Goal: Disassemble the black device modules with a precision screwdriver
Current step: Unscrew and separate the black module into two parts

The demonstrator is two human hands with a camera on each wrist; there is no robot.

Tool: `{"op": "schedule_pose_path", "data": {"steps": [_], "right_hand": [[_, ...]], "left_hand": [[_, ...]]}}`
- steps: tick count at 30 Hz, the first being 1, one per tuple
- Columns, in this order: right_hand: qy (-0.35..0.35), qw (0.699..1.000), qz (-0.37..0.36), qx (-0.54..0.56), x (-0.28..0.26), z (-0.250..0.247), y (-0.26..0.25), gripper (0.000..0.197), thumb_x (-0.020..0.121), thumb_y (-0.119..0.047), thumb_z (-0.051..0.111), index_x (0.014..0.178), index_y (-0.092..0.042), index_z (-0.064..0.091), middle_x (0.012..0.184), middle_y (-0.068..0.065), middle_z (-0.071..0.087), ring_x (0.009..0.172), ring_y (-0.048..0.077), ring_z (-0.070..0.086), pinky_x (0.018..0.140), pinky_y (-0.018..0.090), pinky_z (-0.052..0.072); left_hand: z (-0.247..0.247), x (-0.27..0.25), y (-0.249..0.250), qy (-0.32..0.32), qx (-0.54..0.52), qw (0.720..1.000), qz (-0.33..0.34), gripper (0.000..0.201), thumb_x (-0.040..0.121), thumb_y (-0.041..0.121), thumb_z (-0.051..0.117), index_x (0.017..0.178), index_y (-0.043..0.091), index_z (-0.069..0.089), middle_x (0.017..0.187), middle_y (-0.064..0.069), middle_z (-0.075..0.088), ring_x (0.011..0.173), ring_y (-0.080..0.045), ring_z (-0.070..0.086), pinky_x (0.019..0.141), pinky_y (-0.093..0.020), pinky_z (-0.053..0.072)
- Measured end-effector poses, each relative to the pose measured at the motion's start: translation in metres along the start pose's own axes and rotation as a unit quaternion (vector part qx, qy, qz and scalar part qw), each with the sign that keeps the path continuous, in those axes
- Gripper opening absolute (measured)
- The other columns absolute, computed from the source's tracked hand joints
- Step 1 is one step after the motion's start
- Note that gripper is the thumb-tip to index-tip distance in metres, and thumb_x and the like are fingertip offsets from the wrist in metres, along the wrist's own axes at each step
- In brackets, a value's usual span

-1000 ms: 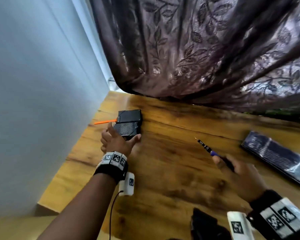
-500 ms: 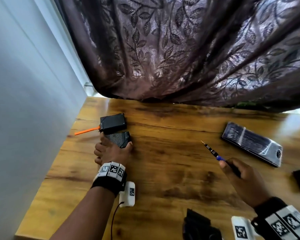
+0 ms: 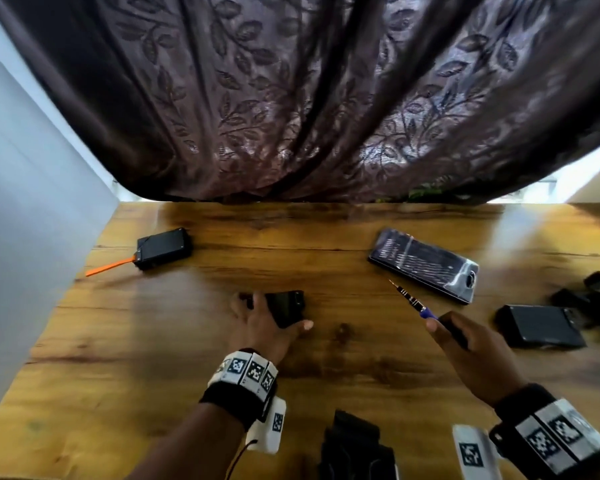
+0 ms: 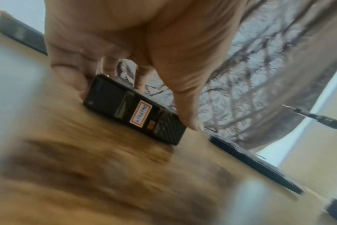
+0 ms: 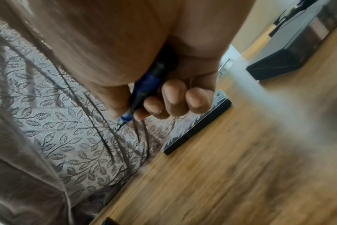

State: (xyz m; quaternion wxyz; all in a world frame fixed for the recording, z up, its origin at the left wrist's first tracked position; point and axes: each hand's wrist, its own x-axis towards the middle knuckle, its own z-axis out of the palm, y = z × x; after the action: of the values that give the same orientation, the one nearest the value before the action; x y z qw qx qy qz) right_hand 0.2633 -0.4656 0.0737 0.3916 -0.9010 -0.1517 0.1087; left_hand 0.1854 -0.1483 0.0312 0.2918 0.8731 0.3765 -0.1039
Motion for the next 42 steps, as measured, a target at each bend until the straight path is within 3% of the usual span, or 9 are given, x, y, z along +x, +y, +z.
{"op": "schedule_pose_path", "data": {"steps": [2,4,11,20,25,34,38,40,42], "right_hand": [[0.013,1.0,0.011,-0.004,-0.005,-0.012,0.016,0.035,0.096,-0.037,0.06,0.066,-0.021,0.051,0.051,-0.011,0.049,0.047,0.008,0.045,0.049,0.026,0.034],[0.018,1.0,0.024,-0.003,-0.009,-0.026,0.031,0.035,0.097,-0.036,0.06,0.066,-0.021,0.051,0.05,-0.005,0.047,0.046,0.007,0.046,0.05,0.03,0.035],[0.045,0.999,0.024,0.012,-0.018,-0.062,0.074,0.03,0.096,-0.037,0.059,0.074,-0.016,0.059,0.055,-0.001,0.05,0.052,0.008,0.05,0.05,0.02,0.038],[0.047,0.999,-0.011,0.021,-0.015,-0.079,0.088,0.009,0.098,-0.021,0.061,0.102,-0.025,0.068,0.071,-0.005,0.059,0.065,0.005,0.059,0.053,0.016,0.04],[0.057,0.997,-0.021,0.046,-0.003,-0.081,0.077,0.018,0.091,-0.024,0.071,0.107,-0.032,0.069,0.083,-0.009,0.071,0.073,0.009,0.069,0.066,0.036,0.059],[0.094,0.991,-0.053,0.077,0.023,-0.085,0.038,0.022,0.081,-0.021,0.083,0.1,-0.026,0.073,0.09,-0.01,0.075,0.08,0.005,0.07,0.066,0.008,0.049],[0.113,0.988,-0.057,0.086,0.029,-0.079,0.029,0.023,0.082,-0.019,0.083,0.1,-0.026,0.07,0.091,-0.009,0.075,0.082,0.003,0.07,0.067,0.006,0.048],[0.111,0.988,-0.053,0.093,0.03,-0.076,0.032,0.023,0.083,-0.02,0.082,0.1,-0.027,0.069,0.094,-0.009,0.076,0.083,0.003,0.071,0.072,0.014,0.053],[0.095,0.988,-0.043,0.113,0.029,-0.073,0.035,0.022,0.085,-0.021,0.08,0.099,-0.029,0.067,0.096,-0.005,0.077,0.088,0.011,0.074,0.079,0.038,0.061]], "left_hand": [[0.018,-0.01,0.015,-0.034,-0.011,0.998,0.041,0.113,0.049,0.087,0.076,0.141,0.039,0.029,0.153,-0.006,0.026,0.132,-0.035,0.043,0.104,-0.054,0.048],[0.031,-0.022,0.034,-0.067,-0.001,0.995,0.079,0.096,0.061,0.071,0.082,0.138,0.041,0.035,0.145,-0.001,0.029,0.125,-0.03,0.048,0.101,-0.049,0.05],[0.065,-0.054,0.085,-0.164,0.03,0.967,0.194,0.075,0.08,0.051,0.079,0.142,0.043,0.038,0.144,0.007,0.042,0.128,-0.02,0.047,0.103,-0.041,0.046],[0.079,-0.059,0.09,-0.112,0.016,0.972,0.204,0.076,0.074,0.062,0.079,0.138,0.05,0.04,0.139,0.012,0.046,0.127,-0.016,0.047,0.105,-0.045,0.048],[0.072,-0.053,0.088,-0.087,0.064,0.971,0.214,0.085,0.071,0.075,0.071,0.143,0.049,0.033,0.146,0.014,0.04,0.135,-0.018,0.035,0.111,-0.052,0.037],[0.065,-0.046,0.112,-0.125,0.131,0.934,0.308,0.075,0.089,0.062,0.064,0.153,0.05,0.027,0.155,0.016,0.032,0.146,-0.015,0.024,0.118,-0.047,0.01],[0.062,-0.043,0.112,-0.14,0.169,0.918,0.332,0.074,0.09,0.06,0.062,0.154,0.052,0.026,0.154,0.022,0.032,0.144,-0.009,0.025,0.116,-0.047,0.008],[0.061,-0.043,0.113,-0.143,0.185,0.911,0.34,0.072,0.092,0.059,0.06,0.154,0.053,0.025,0.153,0.023,0.032,0.143,-0.008,0.025,0.115,-0.048,0.005],[0.062,-0.044,0.113,-0.135,0.198,0.907,0.347,0.069,0.094,0.058,0.057,0.154,0.055,0.022,0.152,0.025,0.03,0.143,-0.009,0.024,0.114,-0.05,0.003]]}}
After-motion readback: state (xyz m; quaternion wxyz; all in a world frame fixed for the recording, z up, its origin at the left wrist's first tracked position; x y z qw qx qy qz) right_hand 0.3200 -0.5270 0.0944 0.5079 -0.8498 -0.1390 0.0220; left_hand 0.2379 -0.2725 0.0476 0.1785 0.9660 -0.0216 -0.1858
